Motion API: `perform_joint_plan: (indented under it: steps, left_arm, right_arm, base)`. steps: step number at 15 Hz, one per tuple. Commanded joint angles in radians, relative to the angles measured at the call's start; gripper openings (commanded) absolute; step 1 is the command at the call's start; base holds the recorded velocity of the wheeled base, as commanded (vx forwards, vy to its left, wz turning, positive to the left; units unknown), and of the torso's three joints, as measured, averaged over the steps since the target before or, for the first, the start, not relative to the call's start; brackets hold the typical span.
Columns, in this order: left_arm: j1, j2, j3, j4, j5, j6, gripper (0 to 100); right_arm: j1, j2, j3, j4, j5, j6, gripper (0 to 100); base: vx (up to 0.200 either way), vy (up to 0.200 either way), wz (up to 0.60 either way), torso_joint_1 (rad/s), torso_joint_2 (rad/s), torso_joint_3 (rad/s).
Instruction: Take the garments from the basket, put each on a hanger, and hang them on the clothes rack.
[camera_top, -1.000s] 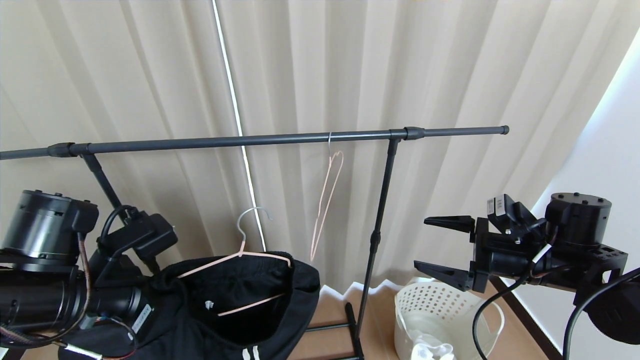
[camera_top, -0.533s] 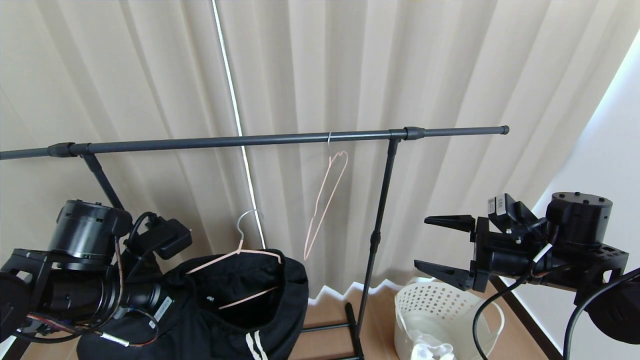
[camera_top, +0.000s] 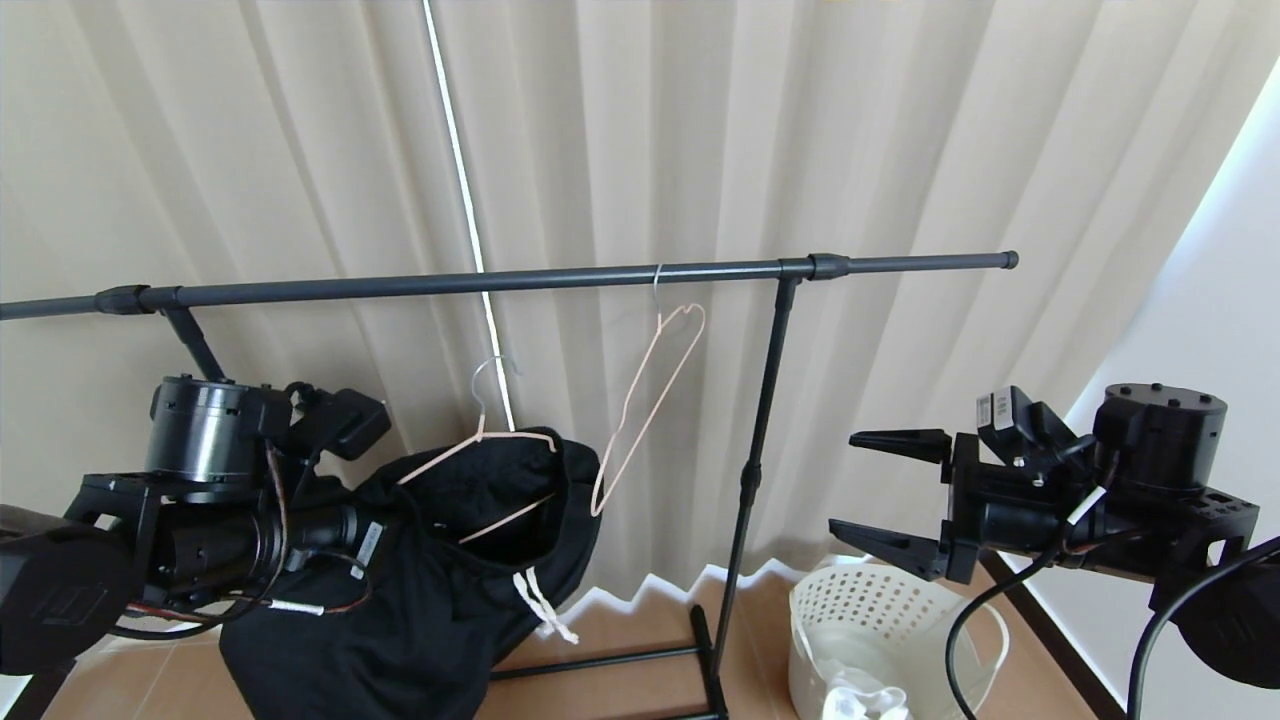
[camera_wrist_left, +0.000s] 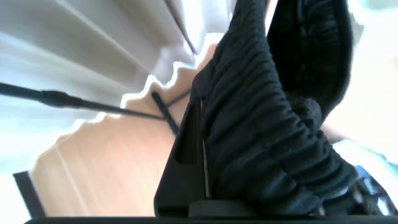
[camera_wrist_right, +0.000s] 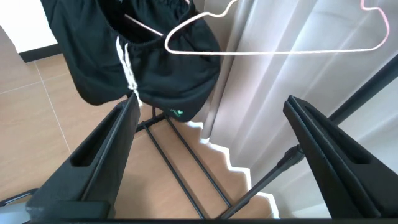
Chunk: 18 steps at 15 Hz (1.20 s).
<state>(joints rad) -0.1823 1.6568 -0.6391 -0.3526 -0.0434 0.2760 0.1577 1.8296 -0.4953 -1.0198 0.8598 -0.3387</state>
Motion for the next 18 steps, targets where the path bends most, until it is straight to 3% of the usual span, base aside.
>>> perform_joint_plan:
  steps: [1, 6, 9, 12, 18]
  left_arm:
    - [0.0, 0.028, -0.039, -0.026, 0.014, -0.054, 0]
    - [0.0, 0.107, -0.079, -0.187, 0.019, -0.144, 0]
    - [-0.005, 0.135, -0.089, -0.289, 0.017, -0.153, 0]
    - [-0.009, 0.166, -0.108, -0.345, 0.019, -0.181, 0]
    - [-0.009, 0.267, -0.223, -0.355, 0.053, -0.227, 0]
  right_arm:
    - [0.0, 0.004, 0.0, 0.0, 0.001, 0.0, 100]
    - [0.0, 0.002, 0.0, 0.0, 0.001, 0.0, 100]
    - [0.0, 0.002, 0.0, 0.0, 0.001, 0.0, 100]
    - [0.0, 0.002, 0.0, 0.0, 0.001, 0.0, 100]
    - [0.0, 0.004, 0.0, 0.0, 0.001, 0.0, 100]
  base:
    - [0.0, 0.0, 0.0, 0.0, 0.0, 0.0]
    - [0.0, 0.0, 0.0, 0.0, 0.0, 0.0]
    - [0.0, 0.0, 0.0, 0.0, 0.0, 0.0]
    - [0.0, 0.0, 0.0, 0.0, 0.0, 0.0]
    - [0.0, 0.0, 0.0, 0.0, 0.0, 0.0]
